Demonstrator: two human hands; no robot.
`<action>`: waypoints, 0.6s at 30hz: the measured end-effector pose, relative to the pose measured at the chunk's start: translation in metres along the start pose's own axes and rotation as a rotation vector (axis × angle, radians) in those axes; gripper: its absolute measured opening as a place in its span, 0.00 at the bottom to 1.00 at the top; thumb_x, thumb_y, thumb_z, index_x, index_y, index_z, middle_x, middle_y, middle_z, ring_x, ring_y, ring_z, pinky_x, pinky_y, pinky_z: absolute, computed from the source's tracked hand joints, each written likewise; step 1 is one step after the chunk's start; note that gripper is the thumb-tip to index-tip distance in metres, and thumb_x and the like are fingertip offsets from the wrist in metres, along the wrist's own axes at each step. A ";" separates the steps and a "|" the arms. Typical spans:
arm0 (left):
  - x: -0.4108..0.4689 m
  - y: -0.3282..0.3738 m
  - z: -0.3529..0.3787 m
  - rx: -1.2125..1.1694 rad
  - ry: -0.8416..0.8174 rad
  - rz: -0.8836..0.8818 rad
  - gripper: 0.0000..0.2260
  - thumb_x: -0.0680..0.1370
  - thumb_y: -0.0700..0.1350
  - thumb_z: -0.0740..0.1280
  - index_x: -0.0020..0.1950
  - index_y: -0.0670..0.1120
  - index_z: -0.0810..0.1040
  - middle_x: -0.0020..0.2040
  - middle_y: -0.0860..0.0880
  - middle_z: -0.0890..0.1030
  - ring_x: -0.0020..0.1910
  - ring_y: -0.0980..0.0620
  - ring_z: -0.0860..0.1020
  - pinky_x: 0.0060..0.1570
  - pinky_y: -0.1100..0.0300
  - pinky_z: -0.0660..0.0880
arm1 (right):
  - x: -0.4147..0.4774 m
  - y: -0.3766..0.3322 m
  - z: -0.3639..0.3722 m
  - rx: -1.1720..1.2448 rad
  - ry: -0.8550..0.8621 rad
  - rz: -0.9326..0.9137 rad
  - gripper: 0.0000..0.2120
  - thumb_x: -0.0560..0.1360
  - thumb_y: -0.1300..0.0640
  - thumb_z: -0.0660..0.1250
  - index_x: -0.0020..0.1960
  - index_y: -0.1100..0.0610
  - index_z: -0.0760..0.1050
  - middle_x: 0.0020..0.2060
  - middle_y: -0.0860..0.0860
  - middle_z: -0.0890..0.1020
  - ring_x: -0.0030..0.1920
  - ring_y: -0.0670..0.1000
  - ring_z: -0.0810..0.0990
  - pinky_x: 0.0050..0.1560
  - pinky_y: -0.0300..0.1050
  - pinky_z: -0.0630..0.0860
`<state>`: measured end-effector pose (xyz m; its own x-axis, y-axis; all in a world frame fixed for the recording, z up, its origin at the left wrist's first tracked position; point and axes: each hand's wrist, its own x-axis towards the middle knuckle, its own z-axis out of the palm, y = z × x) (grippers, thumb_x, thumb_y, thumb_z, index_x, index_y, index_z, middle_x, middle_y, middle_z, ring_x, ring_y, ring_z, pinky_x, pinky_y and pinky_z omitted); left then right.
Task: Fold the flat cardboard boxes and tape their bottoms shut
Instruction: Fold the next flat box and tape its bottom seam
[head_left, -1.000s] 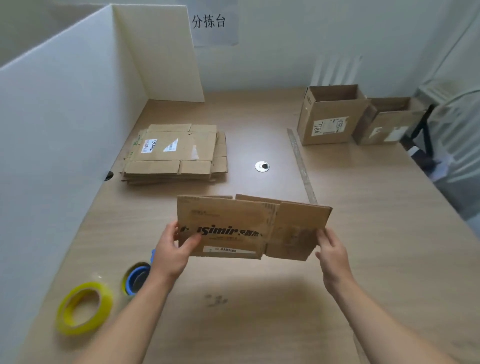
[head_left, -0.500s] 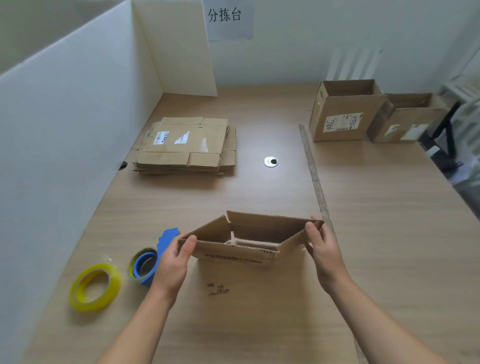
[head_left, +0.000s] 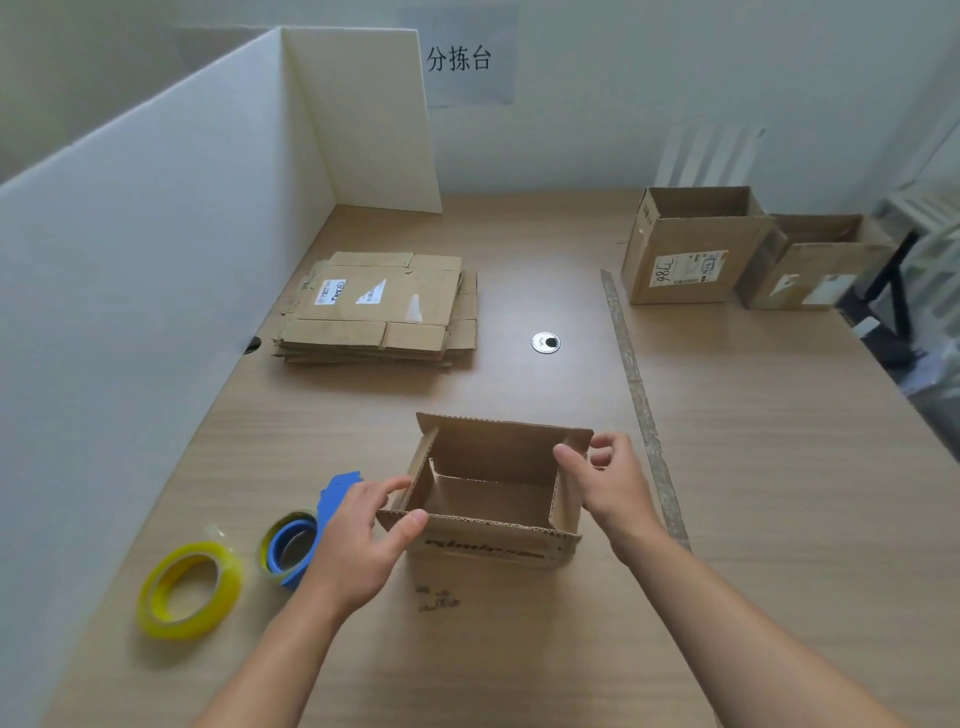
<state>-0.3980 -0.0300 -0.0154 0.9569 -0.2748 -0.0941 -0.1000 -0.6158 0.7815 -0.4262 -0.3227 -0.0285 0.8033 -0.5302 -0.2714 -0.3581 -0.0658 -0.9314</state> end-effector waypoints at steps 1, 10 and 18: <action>0.000 -0.001 -0.001 0.027 -0.035 0.033 0.13 0.77 0.55 0.70 0.60 0.64 0.74 0.59 0.66 0.73 0.60 0.66 0.72 0.57 0.65 0.68 | 0.000 -0.001 0.000 -0.007 -0.012 -0.007 0.22 0.72 0.43 0.75 0.58 0.48 0.69 0.53 0.52 0.76 0.51 0.50 0.79 0.57 0.57 0.78; 0.027 0.002 -0.007 0.210 -0.135 0.021 0.29 0.76 0.55 0.72 0.75 0.57 0.67 0.56 0.60 0.75 0.49 0.62 0.74 0.48 0.66 0.67 | 0.004 -0.005 0.007 -0.204 -0.206 -0.038 0.22 0.72 0.49 0.75 0.63 0.43 0.73 0.59 0.52 0.72 0.57 0.53 0.78 0.60 0.54 0.77; 0.042 0.005 0.009 0.075 0.028 -0.110 0.51 0.71 0.52 0.77 0.76 0.69 0.40 0.71 0.47 0.61 0.65 0.46 0.72 0.63 0.49 0.73 | 0.000 0.016 -0.006 0.070 -0.403 0.064 0.11 0.79 0.58 0.68 0.58 0.44 0.80 0.59 0.53 0.81 0.52 0.52 0.84 0.42 0.46 0.80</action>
<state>-0.3606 -0.0513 -0.0213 0.9704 -0.1820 -0.1584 -0.0130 -0.6949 0.7189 -0.4344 -0.3287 -0.0421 0.9074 -0.1565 -0.3900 -0.3916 0.0216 -0.9199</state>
